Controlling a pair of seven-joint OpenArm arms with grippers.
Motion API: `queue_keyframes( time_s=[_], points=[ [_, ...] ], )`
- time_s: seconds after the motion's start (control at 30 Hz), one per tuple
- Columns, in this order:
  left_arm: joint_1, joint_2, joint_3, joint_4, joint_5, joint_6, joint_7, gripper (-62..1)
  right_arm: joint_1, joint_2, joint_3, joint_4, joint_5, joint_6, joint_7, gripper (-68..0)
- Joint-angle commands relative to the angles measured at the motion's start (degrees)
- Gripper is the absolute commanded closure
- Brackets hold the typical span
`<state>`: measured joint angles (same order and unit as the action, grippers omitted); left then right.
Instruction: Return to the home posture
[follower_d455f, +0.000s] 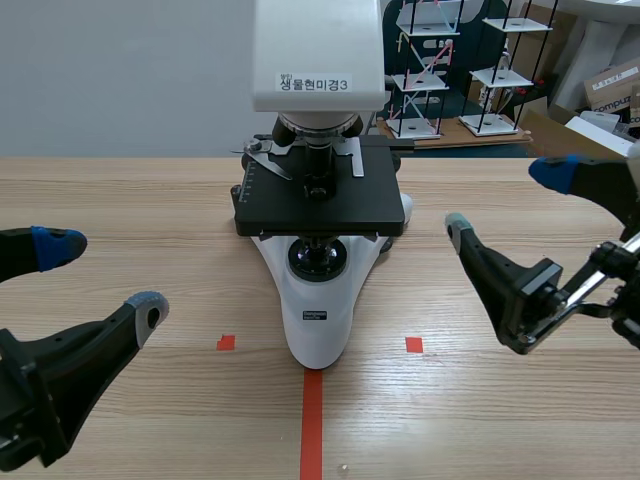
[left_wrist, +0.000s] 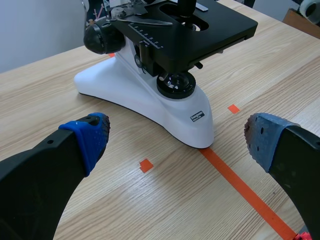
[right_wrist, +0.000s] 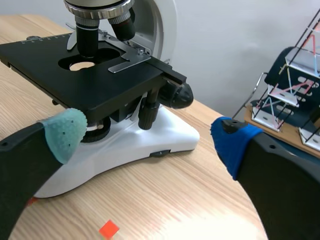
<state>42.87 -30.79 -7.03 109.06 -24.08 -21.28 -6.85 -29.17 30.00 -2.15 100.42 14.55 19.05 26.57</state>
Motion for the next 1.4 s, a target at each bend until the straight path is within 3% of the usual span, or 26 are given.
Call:
queue_keyframes(
  time_s=[0.0, 0.73, 1.37],
  points=[
    [0.11, 0.28, 0.24, 1.25, -0.37, -0.09, -0.63, -57.0, -1.36, 0.33, 1.18, 1.81, 0.72, -0.24, 0.85, -59.1],
    [0.11, 0.28, 0.24, 1.25, -0.37, -0.09, -0.63, -57.0, -25.27, 0.31, 12.59, 10.36, 5.66, -0.13, 0.83, -59.5],
    [0.11, 0.28, 0.24, 1.25, -0.37, -0.09, -0.63, -57.0, -27.17, 0.31, 13.14, 11.69, 5.60, 0.00, 0.81, -59.5]
  ],
)
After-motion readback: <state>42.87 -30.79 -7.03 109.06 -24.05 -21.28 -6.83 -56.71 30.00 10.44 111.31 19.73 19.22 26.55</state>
